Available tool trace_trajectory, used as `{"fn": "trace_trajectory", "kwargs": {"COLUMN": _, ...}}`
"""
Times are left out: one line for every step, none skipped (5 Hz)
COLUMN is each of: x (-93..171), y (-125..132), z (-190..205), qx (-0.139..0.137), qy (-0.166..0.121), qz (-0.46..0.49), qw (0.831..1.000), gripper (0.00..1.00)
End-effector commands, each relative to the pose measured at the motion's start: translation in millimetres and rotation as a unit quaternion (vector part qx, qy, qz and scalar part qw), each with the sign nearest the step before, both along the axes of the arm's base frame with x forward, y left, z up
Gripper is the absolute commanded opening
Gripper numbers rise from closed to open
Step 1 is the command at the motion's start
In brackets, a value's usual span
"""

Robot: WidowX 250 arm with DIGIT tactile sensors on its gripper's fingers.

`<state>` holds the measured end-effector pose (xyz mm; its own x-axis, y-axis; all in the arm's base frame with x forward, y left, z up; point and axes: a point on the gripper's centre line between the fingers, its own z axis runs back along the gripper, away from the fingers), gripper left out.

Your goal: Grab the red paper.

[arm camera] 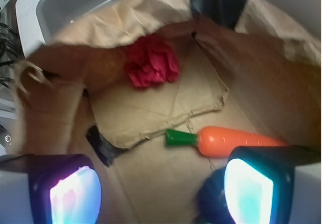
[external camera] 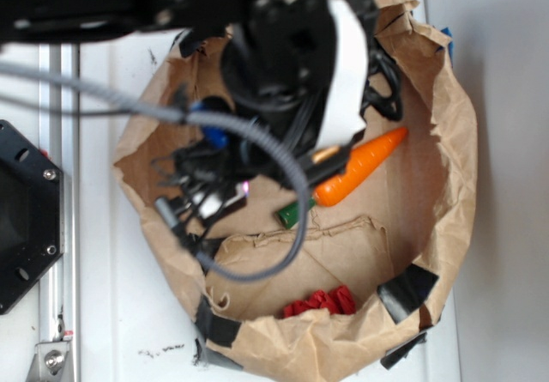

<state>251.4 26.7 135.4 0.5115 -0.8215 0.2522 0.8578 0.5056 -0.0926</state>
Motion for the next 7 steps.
{"fn": "trace_trajectory", "kwargs": {"x": 17.1, "y": -2.8, "z": -11.0, "qx": -0.006, "qy": -0.062, "qz": -0.057, "qw": 0.996, "gripper": 1.0}}
{"fn": "trace_trajectory", "kwargs": {"x": 28.9, "y": -21.3, "z": -27.8, "qx": 0.005, "qy": -0.081, "qz": -0.089, "qw": 0.993, "gripper": 1.0}}
{"fn": "trace_trajectory", "kwargs": {"x": 39.3, "y": -36.5, "z": -37.6, "qx": 0.006, "qy": -0.089, "qz": -0.109, "qw": 0.99, "gripper": 1.0}}
{"fn": "trace_trajectory", "kwargs": {"x": 34.8, "y": -67.6, "z": -47.3, "qx": -0.018, "qy": -0.084, "qz": -0.127, "qw": 0.988, "gripper": 1.0}}
{"fn": "trace_trajectory", "kwargs": {"x": 19.0, "y": -80.9, "z": -49.0, "qx": -0.044, "qy": -0.072, "qz": -0.154, "qw": 0.984, "gripper": 1.0}}
{"fn": "trace_trajectory", "kwargs": {"x": 3.5, "y": -85.7, "z": -47.7, "qx": -0.043, "qy": -0.061, "qz": -0.171, "qw": 0.982, "gripper": 1.0}}
{"fn": "trace_trajectory", "kwargs": {"x": 3.5, "y": -85.7, "z": -47.7, "qx": -0.043, "qy": -0.061, "qz": -0.171, "qw": 0.982, "gripper": 1.0}}
